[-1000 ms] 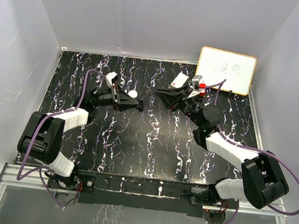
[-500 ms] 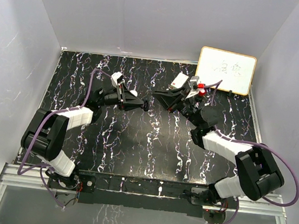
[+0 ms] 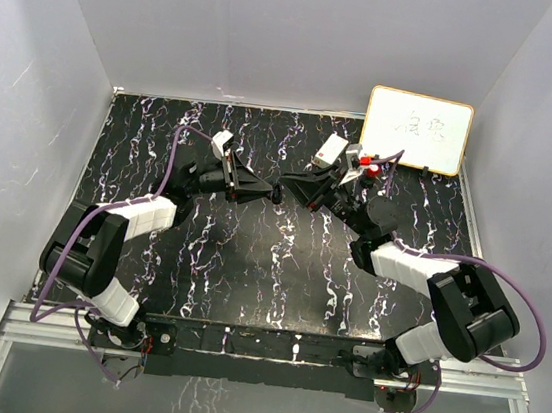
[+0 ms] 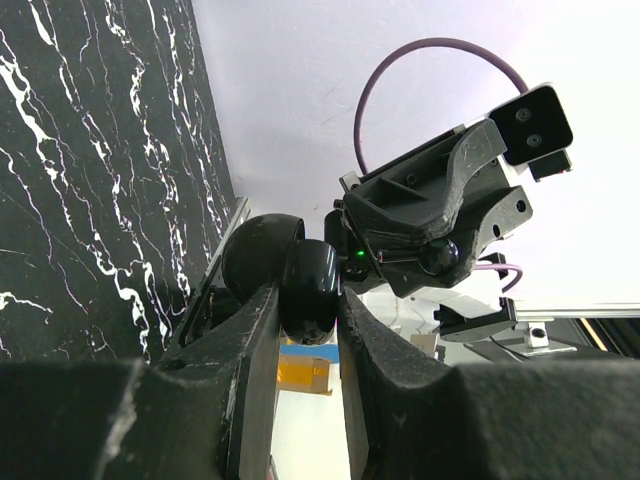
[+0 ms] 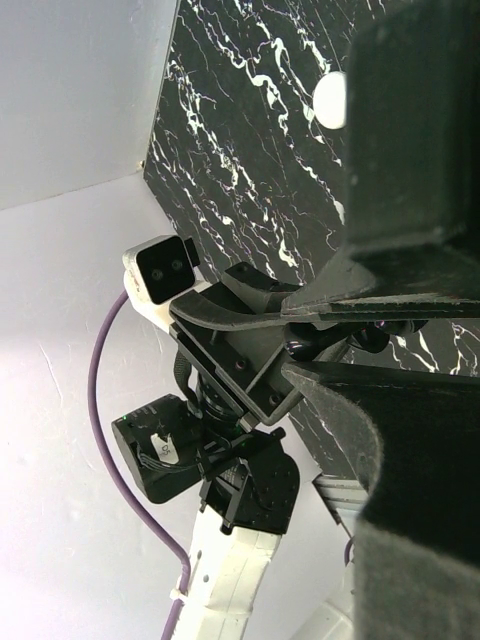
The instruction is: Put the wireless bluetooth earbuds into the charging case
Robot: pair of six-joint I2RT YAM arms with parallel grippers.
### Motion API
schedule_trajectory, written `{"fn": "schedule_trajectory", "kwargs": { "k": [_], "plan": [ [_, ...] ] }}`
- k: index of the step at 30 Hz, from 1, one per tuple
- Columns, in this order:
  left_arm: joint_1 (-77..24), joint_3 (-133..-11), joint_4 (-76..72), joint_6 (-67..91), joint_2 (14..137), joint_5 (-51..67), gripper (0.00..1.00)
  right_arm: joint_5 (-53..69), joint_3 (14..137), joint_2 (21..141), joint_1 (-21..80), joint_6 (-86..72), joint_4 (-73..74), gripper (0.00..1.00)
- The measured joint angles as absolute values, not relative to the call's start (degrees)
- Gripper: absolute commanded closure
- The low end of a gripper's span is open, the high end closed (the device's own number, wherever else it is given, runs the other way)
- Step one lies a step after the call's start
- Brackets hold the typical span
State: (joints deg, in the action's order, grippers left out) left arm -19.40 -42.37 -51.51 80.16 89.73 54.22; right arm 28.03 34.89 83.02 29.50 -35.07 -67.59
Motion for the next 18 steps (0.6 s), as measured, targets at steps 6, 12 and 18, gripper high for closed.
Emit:
{"fn": "schedule_trajectory", "kwargs": {
  "k": [6, 12, 18],
  "plan": [
    [-20.1, -42.57, -50.81, 80.16, 89.73, 53.45, 1.0, 28.03, 34.89, 83.74, 29.5, -35.05, -67.99, 1.0],
    [-20.25, -42.76, -50.52, 80.16, 89.73, 52.9, 1.0, 28.01, 34.89, 84.47, 29.5, -35.03, -68.01, 1.0],
    [-20.45, -43.09, -50.5, 80.23, 89.73, 52.82, 1.0, 27.99, 34.89, 85.23, 29.5, -35.03, -68.12, 1.0]
  ]
}}
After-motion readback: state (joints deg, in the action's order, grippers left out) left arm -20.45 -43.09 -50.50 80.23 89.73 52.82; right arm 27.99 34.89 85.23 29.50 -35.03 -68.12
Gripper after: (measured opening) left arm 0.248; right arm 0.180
